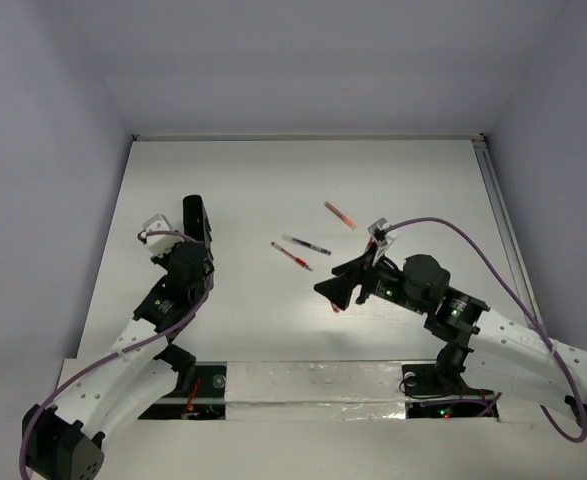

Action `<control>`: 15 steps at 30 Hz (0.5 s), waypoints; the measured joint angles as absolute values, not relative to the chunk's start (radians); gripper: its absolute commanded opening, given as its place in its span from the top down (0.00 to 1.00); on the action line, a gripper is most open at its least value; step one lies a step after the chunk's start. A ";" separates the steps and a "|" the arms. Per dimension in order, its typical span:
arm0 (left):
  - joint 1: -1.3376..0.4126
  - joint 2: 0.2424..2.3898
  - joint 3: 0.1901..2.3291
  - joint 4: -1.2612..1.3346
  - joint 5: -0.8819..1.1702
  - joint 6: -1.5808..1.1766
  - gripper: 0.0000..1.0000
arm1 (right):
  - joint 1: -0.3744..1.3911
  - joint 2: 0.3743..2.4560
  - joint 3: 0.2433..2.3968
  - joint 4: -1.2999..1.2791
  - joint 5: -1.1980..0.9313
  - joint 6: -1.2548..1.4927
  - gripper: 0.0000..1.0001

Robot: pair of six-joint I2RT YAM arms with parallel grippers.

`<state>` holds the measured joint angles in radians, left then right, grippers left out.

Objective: Sort the stationery into containers
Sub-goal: Place the pen in the storage box.

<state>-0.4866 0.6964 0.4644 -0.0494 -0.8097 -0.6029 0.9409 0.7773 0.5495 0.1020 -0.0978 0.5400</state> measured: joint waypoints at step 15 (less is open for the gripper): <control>-0.487 0.702 0.464 -0.059 -0.808 -0.567 0.84 | 0.916 0.795 0.550 0.121 -0.098 0.535 0.15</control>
